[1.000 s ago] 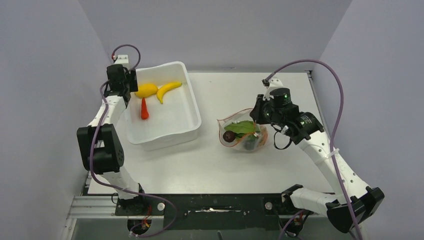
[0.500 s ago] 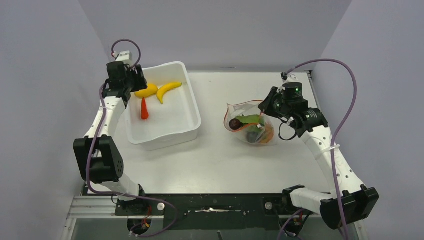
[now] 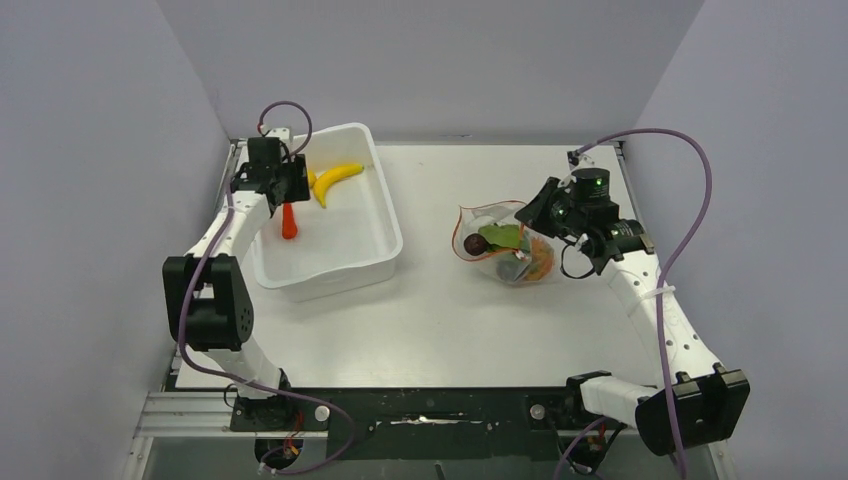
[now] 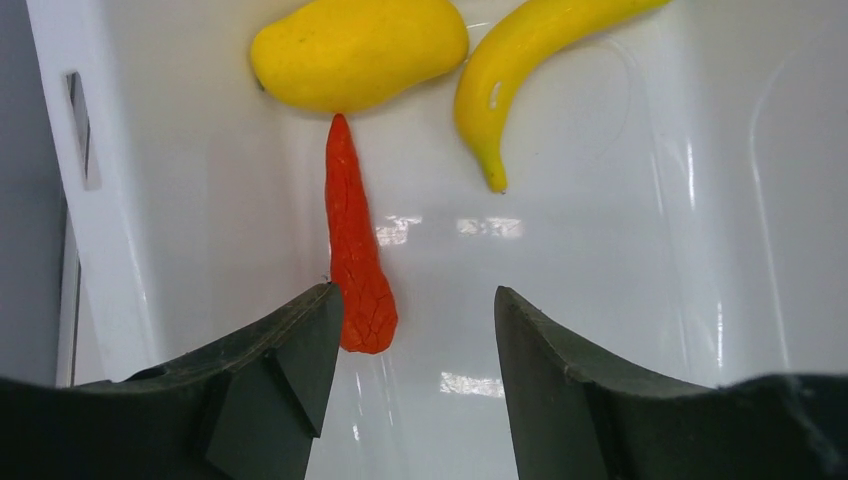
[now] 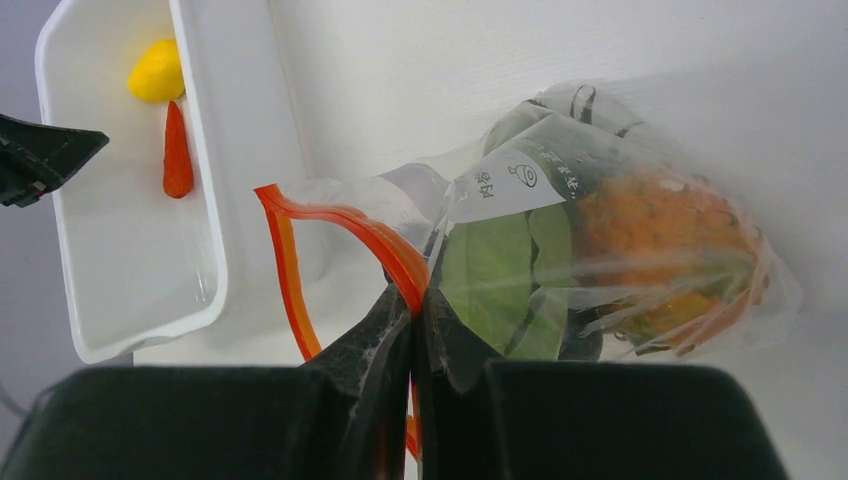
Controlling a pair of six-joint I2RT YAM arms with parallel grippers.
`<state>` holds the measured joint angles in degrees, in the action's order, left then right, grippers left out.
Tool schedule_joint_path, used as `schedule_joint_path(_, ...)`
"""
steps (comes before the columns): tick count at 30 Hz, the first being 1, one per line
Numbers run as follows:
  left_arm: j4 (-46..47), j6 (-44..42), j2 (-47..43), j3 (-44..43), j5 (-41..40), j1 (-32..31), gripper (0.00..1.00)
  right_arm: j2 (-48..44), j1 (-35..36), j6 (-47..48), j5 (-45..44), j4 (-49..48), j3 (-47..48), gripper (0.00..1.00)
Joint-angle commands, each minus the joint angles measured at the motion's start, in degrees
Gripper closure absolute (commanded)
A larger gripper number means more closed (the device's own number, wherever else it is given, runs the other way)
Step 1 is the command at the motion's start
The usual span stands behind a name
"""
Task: Place the food in the zip-top bag and seal the zipper
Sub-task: Pick up the fake vegetable from the bin.
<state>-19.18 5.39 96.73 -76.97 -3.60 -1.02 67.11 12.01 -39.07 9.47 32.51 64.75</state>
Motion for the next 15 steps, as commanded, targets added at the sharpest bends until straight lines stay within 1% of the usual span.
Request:
schedule_joint_path(1,0.2,-2.9,2.0,-3.2,-6.1,0.4,0.44,-2.9,-0.5,0.5,1.6,-5.5,0.7,0.95)
schedule_joint_path(6,-1.4,-3.4,5.1,-4.9,-9.3,0.9,0.46,-3.7,-0.7,1.0,1.5,-5.4,0.4,0.95)
schedule_joint_path(15,-2.8,-1.2,9.9,-5.1,-8.7,2.6,0.49,-4.9,-0.8,2.0,1.6,-6.3,-0.8,0.94)
